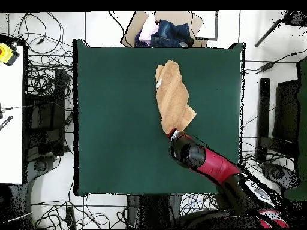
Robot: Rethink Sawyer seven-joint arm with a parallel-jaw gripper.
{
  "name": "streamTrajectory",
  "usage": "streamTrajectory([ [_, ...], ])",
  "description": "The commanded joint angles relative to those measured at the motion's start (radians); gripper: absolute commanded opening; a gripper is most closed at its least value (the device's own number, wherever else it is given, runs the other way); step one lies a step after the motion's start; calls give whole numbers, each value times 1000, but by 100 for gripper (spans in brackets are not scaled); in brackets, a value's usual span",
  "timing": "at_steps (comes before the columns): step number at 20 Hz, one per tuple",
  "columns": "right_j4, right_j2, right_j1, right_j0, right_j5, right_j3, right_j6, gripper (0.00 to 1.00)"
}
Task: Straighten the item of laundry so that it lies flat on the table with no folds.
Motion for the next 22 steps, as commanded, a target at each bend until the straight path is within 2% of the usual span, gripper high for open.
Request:
streamTrajectory([
  [1, 71, 11, -48, -5, 51, 83, 226, 0],
  [6, 84, 14, -186, -18, 103, 194, 239, 0],
  [9, 72, 28, -221, -45, 59, 276, 251, 0],
  [13, 11, 69, -197, -142, -73, 386, 261, 0],
  [16, -45, 72, -145, -210, -162, 427, 243, 0],
  [22, -119, 50, -32, -277, -229, 392, 186, 0],
])
